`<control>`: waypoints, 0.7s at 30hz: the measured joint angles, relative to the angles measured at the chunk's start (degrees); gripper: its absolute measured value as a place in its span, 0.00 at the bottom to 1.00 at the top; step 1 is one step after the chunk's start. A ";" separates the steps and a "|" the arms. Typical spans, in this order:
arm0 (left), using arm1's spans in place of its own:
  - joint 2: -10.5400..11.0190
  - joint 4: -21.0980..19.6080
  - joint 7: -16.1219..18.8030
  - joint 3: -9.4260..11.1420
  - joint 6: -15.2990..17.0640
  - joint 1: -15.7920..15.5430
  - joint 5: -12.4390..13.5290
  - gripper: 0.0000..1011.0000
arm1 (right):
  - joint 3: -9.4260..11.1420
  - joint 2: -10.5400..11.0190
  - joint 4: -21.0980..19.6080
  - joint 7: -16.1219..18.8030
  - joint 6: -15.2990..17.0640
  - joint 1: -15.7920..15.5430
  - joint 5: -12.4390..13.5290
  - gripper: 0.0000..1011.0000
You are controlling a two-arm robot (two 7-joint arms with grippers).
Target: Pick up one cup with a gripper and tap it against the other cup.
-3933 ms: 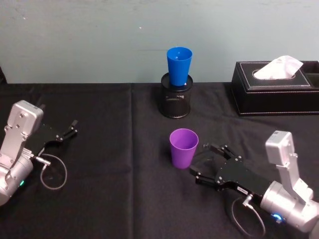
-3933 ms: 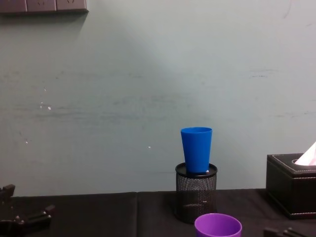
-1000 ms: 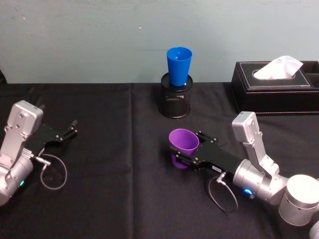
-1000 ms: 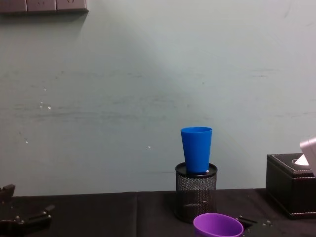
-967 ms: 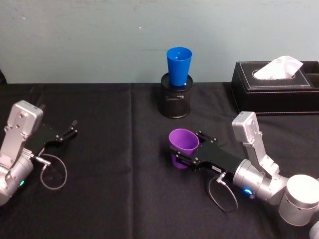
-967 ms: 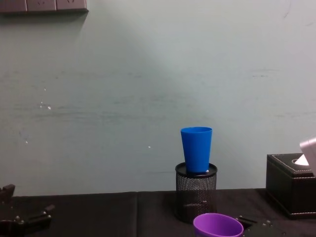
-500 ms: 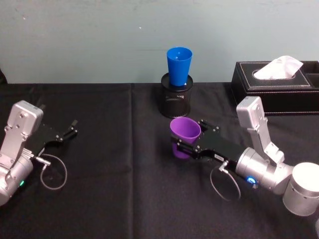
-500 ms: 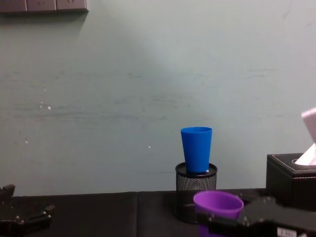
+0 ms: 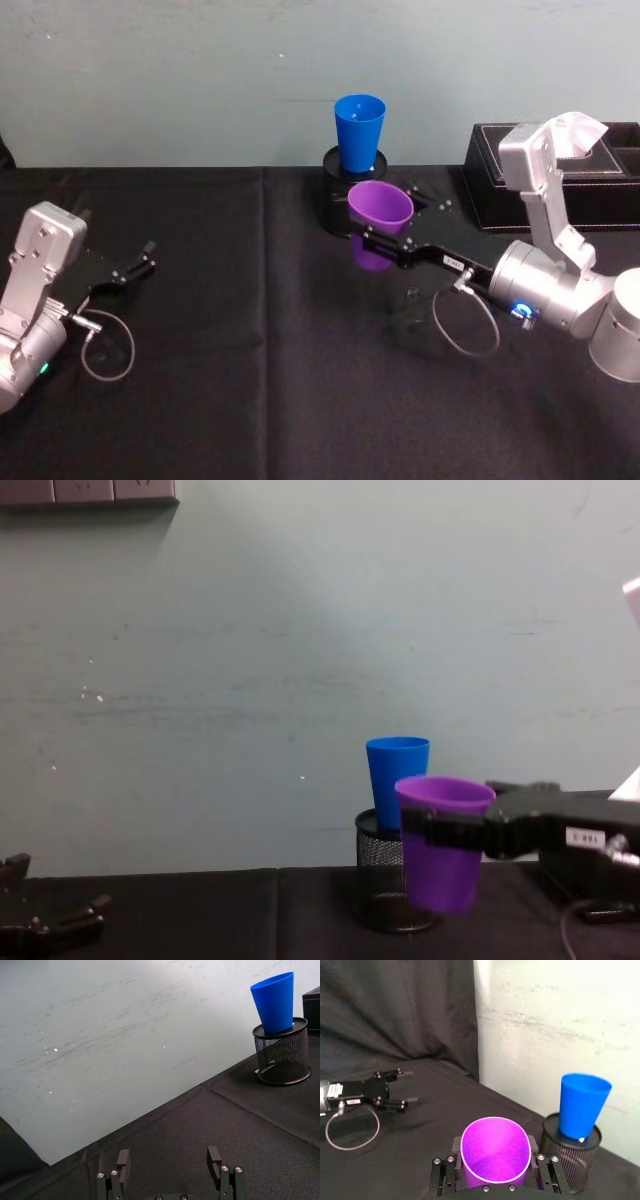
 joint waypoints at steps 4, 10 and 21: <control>0.00 0.00 0.00 0.00 0.00 0.00 0.00 0.99 | -0.46 0.58 -0.73 0.01 0.47 0.90 0.32 0.73; 0.00 0.00 0.00 0.00 0.00 0.00 0.00 0.99 | -1.02 1.15 -1.13 0.00 1.31 1.88 0.49 0.73; 0.00 0.00 0.00 0.00 0.00 0.00 0.00 0.99 | -1.93 1.91 -1.47 -0.04 2.39 2.88 1.31 0.73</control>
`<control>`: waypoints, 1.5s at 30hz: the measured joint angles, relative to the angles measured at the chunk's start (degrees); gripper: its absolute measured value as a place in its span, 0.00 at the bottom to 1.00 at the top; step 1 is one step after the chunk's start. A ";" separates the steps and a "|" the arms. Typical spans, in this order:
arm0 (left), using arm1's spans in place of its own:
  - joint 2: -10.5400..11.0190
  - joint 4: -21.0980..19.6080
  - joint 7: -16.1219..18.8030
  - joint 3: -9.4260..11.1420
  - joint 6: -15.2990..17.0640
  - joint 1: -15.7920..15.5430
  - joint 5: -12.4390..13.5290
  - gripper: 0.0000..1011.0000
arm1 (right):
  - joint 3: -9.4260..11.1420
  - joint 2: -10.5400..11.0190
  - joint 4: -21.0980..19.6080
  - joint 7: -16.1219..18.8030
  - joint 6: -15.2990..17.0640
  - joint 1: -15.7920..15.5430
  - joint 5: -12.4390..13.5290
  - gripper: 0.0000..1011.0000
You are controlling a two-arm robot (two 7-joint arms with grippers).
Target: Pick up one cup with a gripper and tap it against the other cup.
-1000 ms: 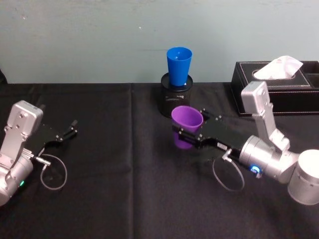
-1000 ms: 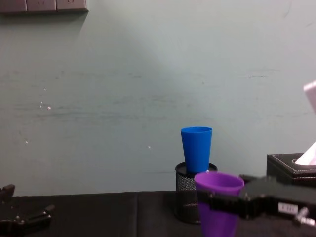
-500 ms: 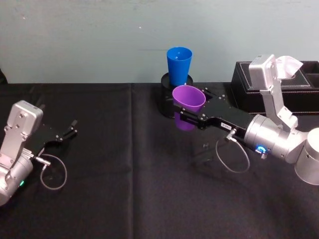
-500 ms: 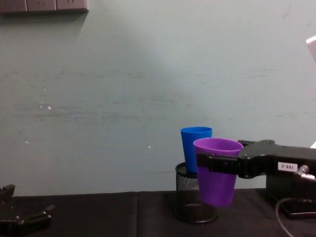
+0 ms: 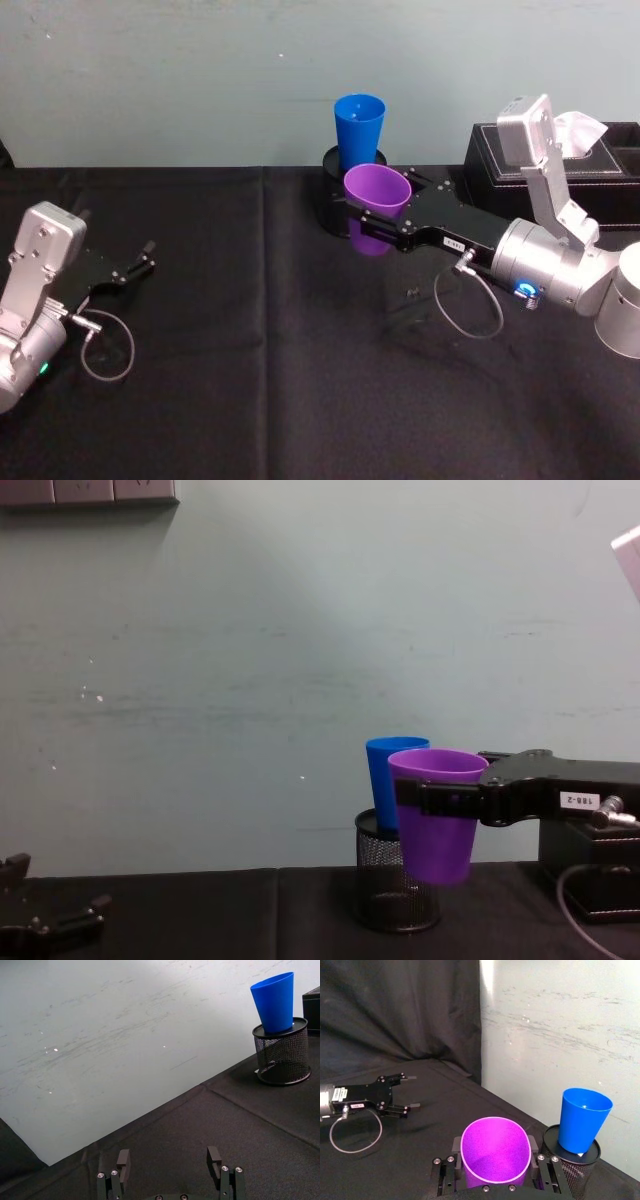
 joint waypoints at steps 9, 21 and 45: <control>0.00 0.00 0.00 0.00 0.00 0.00 0.00 0.99 | 0.01 0.00 0.02 0.00 0.01 0.02 0.00 0.73; 0.00 0.00 0.00 0.00 0.00 0.00 0.00 0.99 | 0.10 -0.06 0.03 -0.07 -0.02 -0.02 -0.06 0.73; 0.00 0.00 0.00 0.00 0.00 0.00 0.00 0.99 | 0.12 -0.08 0.03 -0.09 -0.10 -0.07 -0.15 0.73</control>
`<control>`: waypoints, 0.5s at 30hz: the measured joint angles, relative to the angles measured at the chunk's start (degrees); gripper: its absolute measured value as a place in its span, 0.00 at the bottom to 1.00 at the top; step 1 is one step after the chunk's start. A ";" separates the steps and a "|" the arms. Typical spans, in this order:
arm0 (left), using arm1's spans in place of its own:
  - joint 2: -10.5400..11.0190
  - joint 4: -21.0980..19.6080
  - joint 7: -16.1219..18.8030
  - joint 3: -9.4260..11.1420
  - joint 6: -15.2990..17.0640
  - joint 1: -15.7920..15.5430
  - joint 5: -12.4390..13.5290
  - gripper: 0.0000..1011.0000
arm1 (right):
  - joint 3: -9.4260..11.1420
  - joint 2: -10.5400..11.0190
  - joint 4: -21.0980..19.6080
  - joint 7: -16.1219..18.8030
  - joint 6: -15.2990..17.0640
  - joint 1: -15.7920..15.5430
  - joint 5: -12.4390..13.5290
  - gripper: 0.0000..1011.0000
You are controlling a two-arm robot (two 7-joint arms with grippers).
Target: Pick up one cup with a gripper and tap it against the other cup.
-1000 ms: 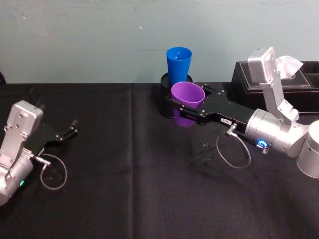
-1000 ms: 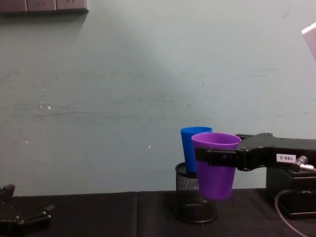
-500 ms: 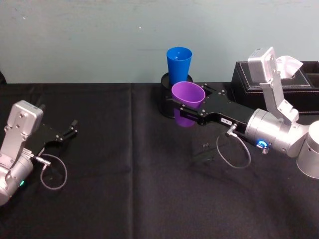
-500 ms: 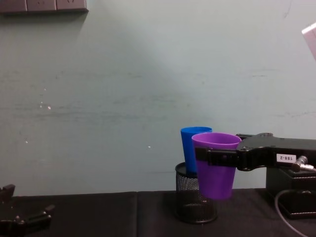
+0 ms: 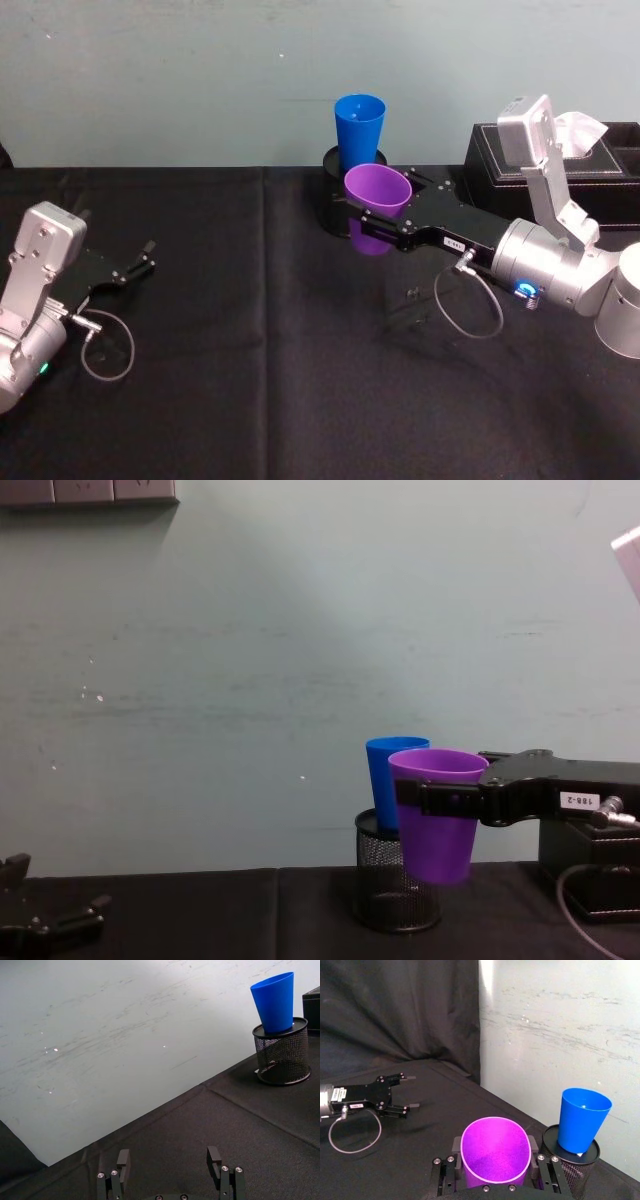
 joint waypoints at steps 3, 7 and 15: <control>0.00 0.00 0.00 0.00 0.00 0.00 0.00 0.99 | 0.00 0.00 0.00 0.00 0.00 0.00 0.00 0.73; 0.00 0.00 0.00 0.00 0.00 0.00 0.00 0.99 | 0.00 0.00 0.00 0.00 0.00 0.00 0.00 0.73; 0.00 0.00 0.00 0.00 0.00 0.00 0.00 0.99 | 0.00 0.00 0.00 0.00 0.01 0.00 0.00 0.73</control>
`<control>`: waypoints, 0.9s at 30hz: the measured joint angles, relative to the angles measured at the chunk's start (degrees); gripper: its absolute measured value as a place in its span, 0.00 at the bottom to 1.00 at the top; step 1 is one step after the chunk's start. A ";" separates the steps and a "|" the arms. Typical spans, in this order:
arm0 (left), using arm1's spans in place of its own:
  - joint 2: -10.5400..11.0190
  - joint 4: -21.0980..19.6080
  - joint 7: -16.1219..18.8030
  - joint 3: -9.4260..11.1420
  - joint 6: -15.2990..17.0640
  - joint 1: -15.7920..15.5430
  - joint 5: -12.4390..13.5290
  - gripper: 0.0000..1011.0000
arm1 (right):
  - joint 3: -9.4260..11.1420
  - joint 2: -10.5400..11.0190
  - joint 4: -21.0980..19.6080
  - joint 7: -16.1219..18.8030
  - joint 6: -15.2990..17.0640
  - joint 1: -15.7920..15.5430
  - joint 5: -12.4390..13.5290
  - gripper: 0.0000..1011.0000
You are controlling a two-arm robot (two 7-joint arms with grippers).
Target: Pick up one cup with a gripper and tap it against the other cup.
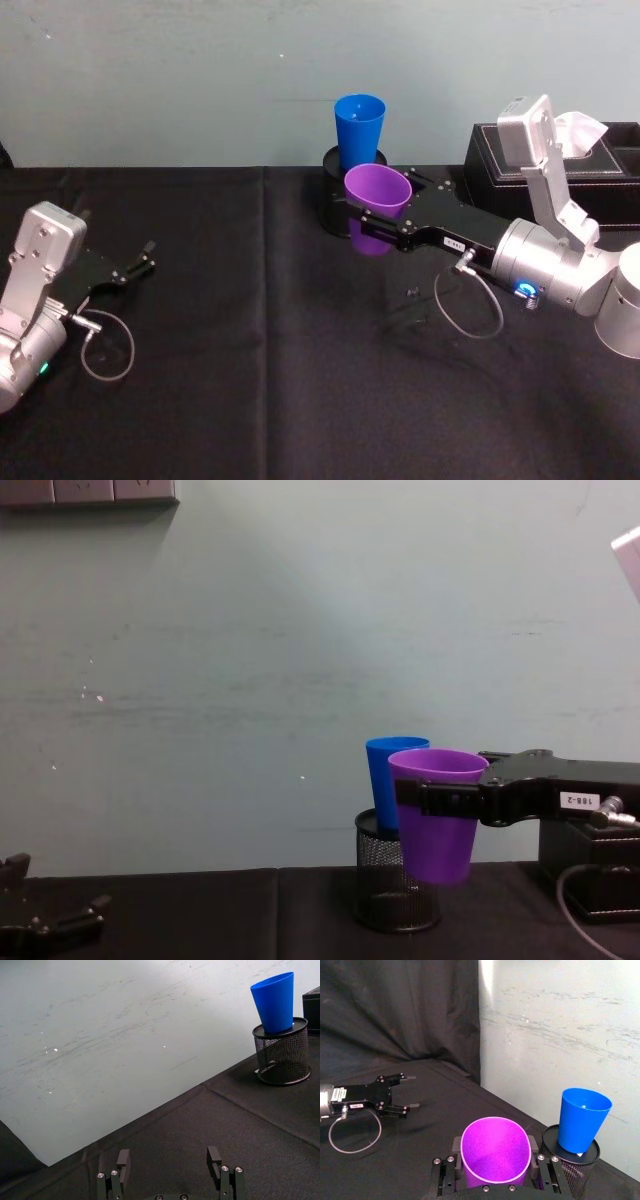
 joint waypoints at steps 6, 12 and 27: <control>0.00 0.00 0.00 0.00 0.00 0.00 0.00 0.99 | 0.00 0.00 0.00 0.00 0.00 0.00 0.00 0.73; 0.00 0.00 0.00 0.00 0.00 0.00 0.00 0.99 | 0.00 0.00 0.00 0.00 0.00 0.00 0.00 0.73; 0.00 0.00 0.00 0.00 0.00 0.00 0.00 0.99 | 0.00 0.00 0.00 0.00 0.00 0.00 0.00 0.73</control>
